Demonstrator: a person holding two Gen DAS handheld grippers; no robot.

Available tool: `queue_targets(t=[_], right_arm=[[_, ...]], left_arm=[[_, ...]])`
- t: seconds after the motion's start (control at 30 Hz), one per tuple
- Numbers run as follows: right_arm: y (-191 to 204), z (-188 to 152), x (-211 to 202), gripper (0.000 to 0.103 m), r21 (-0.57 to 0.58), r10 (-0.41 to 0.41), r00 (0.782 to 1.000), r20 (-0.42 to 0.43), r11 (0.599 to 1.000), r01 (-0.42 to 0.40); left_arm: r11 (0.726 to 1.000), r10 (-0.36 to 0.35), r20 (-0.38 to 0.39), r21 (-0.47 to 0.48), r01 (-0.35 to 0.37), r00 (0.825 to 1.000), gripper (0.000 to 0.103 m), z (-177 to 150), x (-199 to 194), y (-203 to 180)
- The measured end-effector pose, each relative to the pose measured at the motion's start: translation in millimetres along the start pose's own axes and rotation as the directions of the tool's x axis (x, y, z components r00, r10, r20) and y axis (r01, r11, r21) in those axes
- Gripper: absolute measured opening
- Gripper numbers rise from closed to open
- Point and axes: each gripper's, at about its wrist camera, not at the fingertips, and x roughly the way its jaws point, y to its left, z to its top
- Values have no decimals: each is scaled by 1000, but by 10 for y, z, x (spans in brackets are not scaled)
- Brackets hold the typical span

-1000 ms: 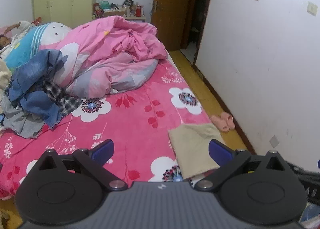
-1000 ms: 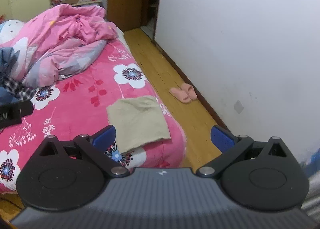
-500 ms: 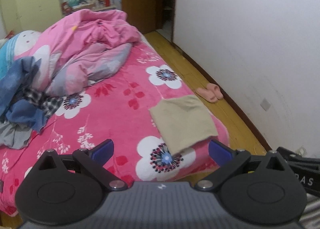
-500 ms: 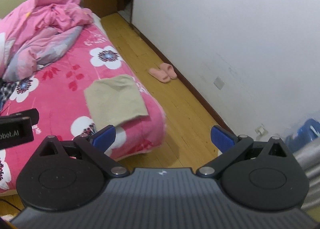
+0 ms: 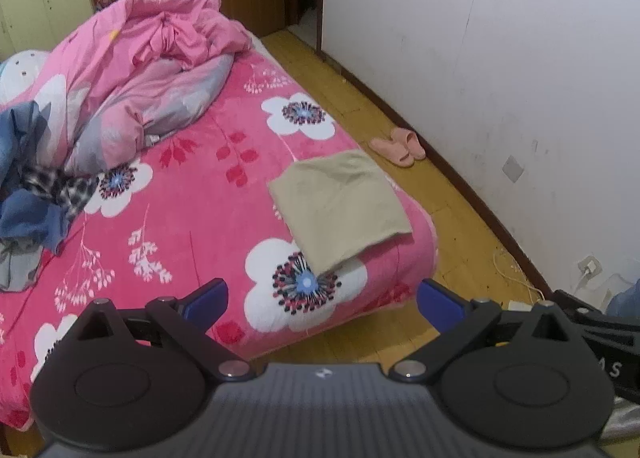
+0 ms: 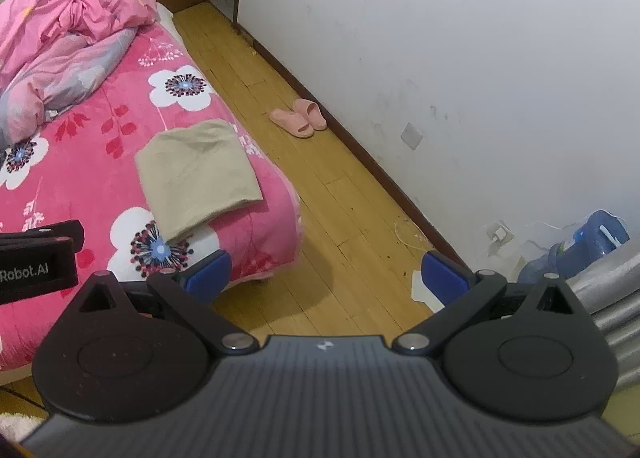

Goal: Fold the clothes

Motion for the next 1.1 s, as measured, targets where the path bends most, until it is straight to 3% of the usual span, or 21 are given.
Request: queue_targets(t=[1.1], right_arm=[[167,31,35,102,-40,47,999,3,998,-46]], left_arm=[[999,35,-3,-22,-35,999,100,53,35,162]])
